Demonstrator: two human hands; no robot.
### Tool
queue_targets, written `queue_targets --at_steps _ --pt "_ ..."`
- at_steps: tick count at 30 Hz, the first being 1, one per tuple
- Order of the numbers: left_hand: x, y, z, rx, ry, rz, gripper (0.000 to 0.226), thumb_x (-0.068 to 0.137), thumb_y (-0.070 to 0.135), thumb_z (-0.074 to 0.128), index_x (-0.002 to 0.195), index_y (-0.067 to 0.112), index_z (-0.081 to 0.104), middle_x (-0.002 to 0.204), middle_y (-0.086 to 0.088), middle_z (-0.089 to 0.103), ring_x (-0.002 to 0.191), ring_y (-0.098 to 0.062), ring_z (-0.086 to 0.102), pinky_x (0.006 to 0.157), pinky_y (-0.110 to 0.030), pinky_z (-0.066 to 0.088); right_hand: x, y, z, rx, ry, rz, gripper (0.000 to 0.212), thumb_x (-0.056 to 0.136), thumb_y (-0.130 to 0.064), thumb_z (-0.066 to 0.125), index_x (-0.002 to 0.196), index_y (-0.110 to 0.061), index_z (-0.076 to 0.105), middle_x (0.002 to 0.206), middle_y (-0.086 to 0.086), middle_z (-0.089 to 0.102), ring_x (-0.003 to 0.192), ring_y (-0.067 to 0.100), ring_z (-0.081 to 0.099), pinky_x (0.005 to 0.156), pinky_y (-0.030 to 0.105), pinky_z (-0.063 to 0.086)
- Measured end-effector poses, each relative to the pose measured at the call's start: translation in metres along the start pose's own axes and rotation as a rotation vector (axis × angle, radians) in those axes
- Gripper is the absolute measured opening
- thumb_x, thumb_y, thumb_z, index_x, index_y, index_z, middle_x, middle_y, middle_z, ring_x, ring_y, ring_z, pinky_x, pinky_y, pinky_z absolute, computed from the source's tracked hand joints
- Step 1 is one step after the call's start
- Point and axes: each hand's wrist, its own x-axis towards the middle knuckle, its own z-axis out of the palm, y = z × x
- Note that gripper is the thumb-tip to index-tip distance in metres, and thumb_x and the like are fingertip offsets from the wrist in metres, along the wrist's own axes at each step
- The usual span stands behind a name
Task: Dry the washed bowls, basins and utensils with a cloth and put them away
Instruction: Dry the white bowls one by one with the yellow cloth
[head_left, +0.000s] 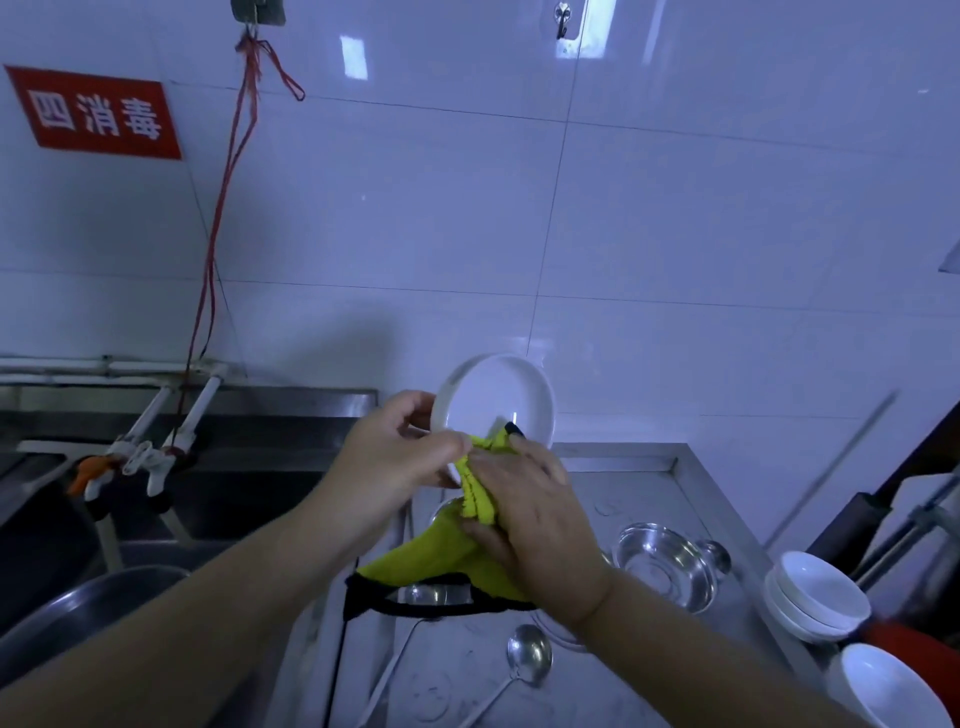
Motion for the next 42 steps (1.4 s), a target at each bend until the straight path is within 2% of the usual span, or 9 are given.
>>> queue_targets --at_steps 5,9,14,18,21,25,31,37,42 --pt "0.000 0.025 -0.019 0.139 -0.167 0.036 0.041 0.050 0.020 0.072 0.091 0.014 0.069 0.082 -0.010 0.070 0.069 -0.018 0.068 0.055 -0.027 0.053 0.007 0.048 -0.031 -0.288 -0.229 -0.410 0.045 0.098 -0.040 0.045 0.133 -0.011 0.045 0.127 0.007 0.060 0.123 0.023 0.051 0.112 0.046 0.030" --pt "0.001 0.017 0.002 0.036 -0.053 0.016 0.036 0.057 0.012 0.065 0.093 0.010 0.064 0.080 -0.008 0.068 0.070 -0.019 0.067 0.065 -0.036 0.059 0.011 0.040 -0.022 -0.207 -0.045 -0.277 0.032 0.102 -0.020 0.036 0.129 -0.008 0.048 0.115 0.011 0.065 0.112 0.025 0.056 0.105 0.043 0.038" --pt "0.000 0.007 0.026 -0.044 -0.004 0.077 0.032 0.058 0.010 0.064 0.090 0.012 0.064 0.073 0.003 0.067 0.063 -0.010 0.063 0.054 -0.022 0.048 0.006 0.009 0.003 -0.082 0.206 0.061 0.036 0.091 -0.020 0.045 0.126 -0.010 0.051 0.112 0.007 0.059 0.103 0.024 0.053 0.092 0.036 0.038" --pt "0.007 0.025 0.010 0.151 -0.140 0.093 0.035 0.055 0.011 0.068 0.090 0.007 0.066 0.073 -0.008 0.068 0.064 -0.015 0.066 0.057 -0.027 0.053 -0.001 0.033 -0.007 -0.229 0.196 -0.158 0.040 0.083 -0.010 0.065 0.121 -0.010 0.053 0.109 0.005 0.059 0.099 0.023 0.057 0.100 0.036 0.039" --pt "0.017 0.036 -0.001 0.238 -0.213 0.070 0.042 0.050 0.020 0.073 0.090 0.007 0.067 0.077 -0.010 0.070 0.067 -0.019 0.068 0.060 -0.030 0.056 0.002 0.053 -0.021 -0.305 0.142 -0.329 0.026 0.091 -0.004 0.058 0.117 -0.009 0.056 0.100 0.009 0.068 0.099 0.023 0.059 0.104 0.039 0.040" --pt "0.015 0.019 0.014 0.056 -0.132 0.135 0.049 0.055 0.032 0.077 0.100 0.016 0.065 0.087 0.003 0.072 0.081 -0.010 0.068 0.067 -0.019 0.050 0.009 0.040 -0.019 -0.199 0.199 -0.104 0.035 0.085 -0.002 0.062 0.117 -0.010 0.053 0.094 0.010 0.066 0.090 0.024 0.055 0.092 0.037 0.043" --pt "0.009 0.019 0.032 0.062 -0.097 0.296 0.029 0.068 0.006 0.070 0.095 0.018 0.067 0.078 -0.001 0.072 0.069 -0.011 0.066 0.065 -0.019 0.051 0.011 0.023 -0.016 -0.032 0.226 0.078 0.046 0.078 0.004 0.058 0.121 -0.010 0.051 0.100 0.011 0.062 0.092 0.026 0.052 0.082 0.034 0.039" --pt "0.023 0.049 0.009 0.272 -0.286 0.185 0.033 0.057 0.024 0.071 0.088 0.013 0.071 0.072 0.007 0.068 0.066 -0.004 0.062 0.059 -0.014 0.047 0.012 0.065 -0.045 -0.329 0.067 -0.412 0.028 0.089 -0.001 0.059 0.115 -0.009 0.055 0.100 0.008 0.067 0.099 0.023 0.060 0.104 0.038 0.040" --pt "0.017 0.024 0.026 0.042 -0.187 0.248 0.039 0.066 0.022 0.074 0.103 0.013 0.066 0.098 -0.002 0.072 0.092 -0.013 0.066 0.076 -0.019 0.050 0.019 0.043 -0.035 -0.199 0.196 -0.065 0.035 0.085 -0.003 0.059 0.118 -0.011 0.052 0.099 0.010 0.066 0.092 0.024 0.054 0.089 0.035 0.042"
